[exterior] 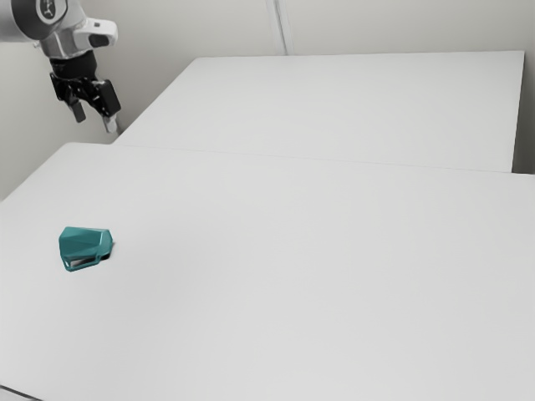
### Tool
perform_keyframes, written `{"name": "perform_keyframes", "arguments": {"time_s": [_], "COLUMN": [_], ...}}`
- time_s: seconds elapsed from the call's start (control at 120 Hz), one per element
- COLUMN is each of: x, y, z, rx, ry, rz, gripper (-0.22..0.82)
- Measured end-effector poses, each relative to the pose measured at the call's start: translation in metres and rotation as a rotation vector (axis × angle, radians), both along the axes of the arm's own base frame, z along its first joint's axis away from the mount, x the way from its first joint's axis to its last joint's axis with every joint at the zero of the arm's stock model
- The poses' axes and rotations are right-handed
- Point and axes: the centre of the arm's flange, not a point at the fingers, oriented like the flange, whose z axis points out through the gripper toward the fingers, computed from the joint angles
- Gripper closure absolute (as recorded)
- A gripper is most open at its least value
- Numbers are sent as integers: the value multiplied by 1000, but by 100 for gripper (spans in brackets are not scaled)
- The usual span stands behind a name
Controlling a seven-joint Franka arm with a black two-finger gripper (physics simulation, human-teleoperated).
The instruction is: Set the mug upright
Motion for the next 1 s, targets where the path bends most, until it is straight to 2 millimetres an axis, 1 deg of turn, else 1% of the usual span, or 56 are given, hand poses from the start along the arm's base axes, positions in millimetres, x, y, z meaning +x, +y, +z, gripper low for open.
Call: {"name": "perform_keyframes", "arguments": {"time_s": [0.083, 0.142, 0.183, 0.242, 0.342, 0.408, 0.558, 0.633, 0.7, 0.817, 0.875, 0.933, 1.0], "x": [-3, -7, -13, -23, -53, -73, -132, -158, -173, -183, -183, -171, -144], "y": [9, 21, 35, 61, 109, 144, 222, 250, 267, 295, 303, 300, 283], "z": [3, 3, -2, -11, -34, -54, -96, -121, -136, -165, -176, -188, -200], "rx": [-5, -24, -53, -88, -165, -207, -289, -337, -367, -411, -430, -450, -476], "ry": [-17, -28, -27, -23, -23, -22, -51, -66, -93, -127, -145, -154, -159], "rz": [26, 53, 85, 141, 249, 329, 517, 591, 630, 669, 670, 640, 572], "gripper": [0, 0, 0, 0, 0, 0, 0, 0, 0, 0, 0, 0, 0]}}
